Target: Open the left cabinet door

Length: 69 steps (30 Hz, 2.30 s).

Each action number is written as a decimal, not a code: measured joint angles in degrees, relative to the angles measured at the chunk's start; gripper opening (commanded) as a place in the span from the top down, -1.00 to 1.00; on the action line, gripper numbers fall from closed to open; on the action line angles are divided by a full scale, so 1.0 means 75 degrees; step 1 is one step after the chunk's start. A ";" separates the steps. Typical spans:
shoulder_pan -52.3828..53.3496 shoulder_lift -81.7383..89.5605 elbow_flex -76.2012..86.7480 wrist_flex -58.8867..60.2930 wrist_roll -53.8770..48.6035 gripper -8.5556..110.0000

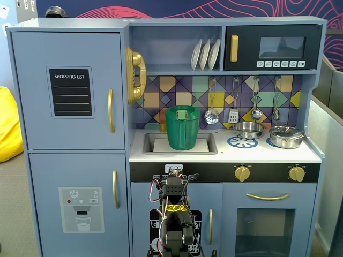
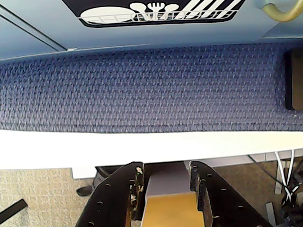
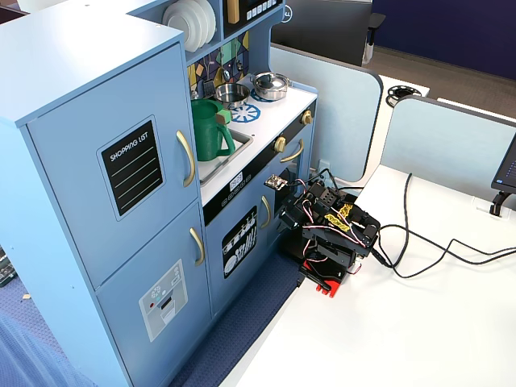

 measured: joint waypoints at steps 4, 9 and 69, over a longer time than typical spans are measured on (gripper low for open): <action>0.0000 0.0000 0.0000 0.0000 0.0117 0.86; -0.0047 0.0000 0.0000 -0.0023 0.0129 0.86; -0.5004 -0.7102 -0.7406 -1.0301 -0.0246 0.51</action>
